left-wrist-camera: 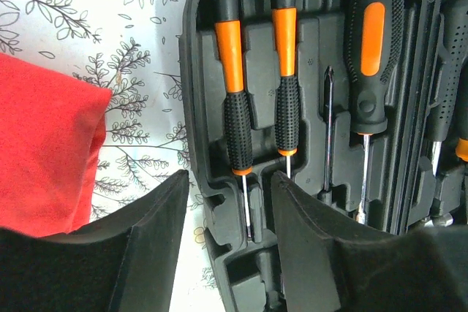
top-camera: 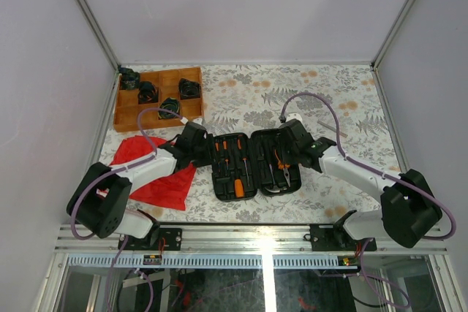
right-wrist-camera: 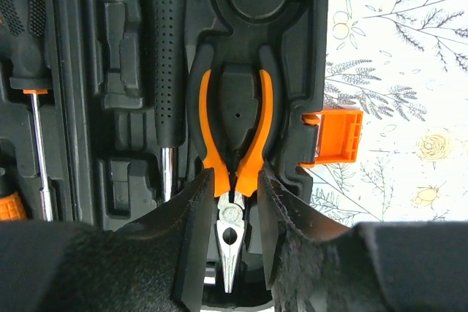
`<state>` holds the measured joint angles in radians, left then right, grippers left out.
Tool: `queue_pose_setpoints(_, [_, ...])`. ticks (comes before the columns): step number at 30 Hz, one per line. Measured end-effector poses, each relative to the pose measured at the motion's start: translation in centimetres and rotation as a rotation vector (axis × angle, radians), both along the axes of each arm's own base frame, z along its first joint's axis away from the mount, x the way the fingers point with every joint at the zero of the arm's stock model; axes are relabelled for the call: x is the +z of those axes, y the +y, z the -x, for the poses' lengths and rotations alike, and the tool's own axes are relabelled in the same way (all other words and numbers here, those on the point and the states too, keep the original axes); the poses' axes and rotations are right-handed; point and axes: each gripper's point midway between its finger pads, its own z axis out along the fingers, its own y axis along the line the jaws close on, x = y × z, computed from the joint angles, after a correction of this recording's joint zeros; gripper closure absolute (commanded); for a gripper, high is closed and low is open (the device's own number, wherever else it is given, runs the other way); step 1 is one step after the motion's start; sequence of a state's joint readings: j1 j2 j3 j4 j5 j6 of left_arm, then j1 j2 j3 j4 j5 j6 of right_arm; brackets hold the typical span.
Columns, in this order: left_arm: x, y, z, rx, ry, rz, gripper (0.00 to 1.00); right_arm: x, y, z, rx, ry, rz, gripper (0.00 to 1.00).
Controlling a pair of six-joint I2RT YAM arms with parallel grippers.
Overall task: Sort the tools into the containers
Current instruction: Adjust the pliers in the storage box.
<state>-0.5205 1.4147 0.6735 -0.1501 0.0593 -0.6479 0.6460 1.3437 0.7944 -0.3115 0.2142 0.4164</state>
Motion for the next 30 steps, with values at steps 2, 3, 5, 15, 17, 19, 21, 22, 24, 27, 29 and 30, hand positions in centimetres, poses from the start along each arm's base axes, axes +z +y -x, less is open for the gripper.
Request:
queue_pose_setpoints(2, [-0.2, -0.1, 0.0, 0.0, 0.006, 0.003, 0.54, -0.2, 0.0, 0.1, -0.001, 0.012, 0.002, 0.64])
queue_pose_setpoints(3, [-0.4, -0.1, 0.1, -0.001, 0.01, 0.002, 0.55, -0.3, 0.0, 0.2, 0.0, 0.018, 0.002, 0.65])
queue_pose_setpoints(5, [-0.5, -0.1, 0.1, -0.002, 0.015, 0.002, 0.55, -0.7, 0.0, 0.4, 0.006, 0.038, -0.001, 0.66])
queue_pose_setpoints(15, [-0.5, -0.1, 0.2, -0.002, 0.019, 0.005, 0.56, -2.3, 1.0, 1.3, 0.044, 0.129, -0.022, 0.72])
queue_pose_setpoints(17, [-0.6, -0.1, 0.2, -0.002, 0.021, 0.004, 0.56, -2.4, 1.1, 1.2, 0.045, 0.134, -0.02, 0.74])
queue_pose_setpoints(19, [-0.7, -0.1, 0.2, -0.002, 0.022, 0.003, 0.56, -2.5, 1.1, 1.1, 0.044, 0.14, -0.014, 0.75])
queue_pose_setpoints(21, [-0.7, -0.1, 0.2, -0.002, 0.022, 0.003, 0.56, -2.5, 1.1, 1.1, 0.042, 0.146, -0.006, 0.76])
queue_pose_setpoints(22, [-0.7, -0.1, 0.2, -0.002, 0.023, 0.003, 0.56, -2.5, 1.1, 1.1, 0.04, 0.15, -0.002, 0.77])
queue_pose_setpoints(24, [-0.7, -0.1, 0.2, -0.002, 0.024, 0.003, 0.56, -2.6, 1.0, 1.0, 0.038, 0.157, 0.006, 0.78])
queue_pose_setpoints(27, [-0.8, -0.2, 0.3, -0.004, 0.028, 0.003, 0.57, -2.6, 1.0, 0.9, 0.036, 0.168, 0.017, 0.81])
queue_pose_setpoints(29, [-0.8, -0.2, 0.3, -0.006, 0.03, 0.006, 0.57, -2.7, 1.0, 0.8, 0.034, 0.174, 0.024, 0.83])
queue_pose_setpoints(30, [-0.8, -0.2, 0.3, -0.007, 0.03, 0.006, 0.57, -2.7, 1.0, 0.8, 0.033, 0.177, 0.028, 0.84])
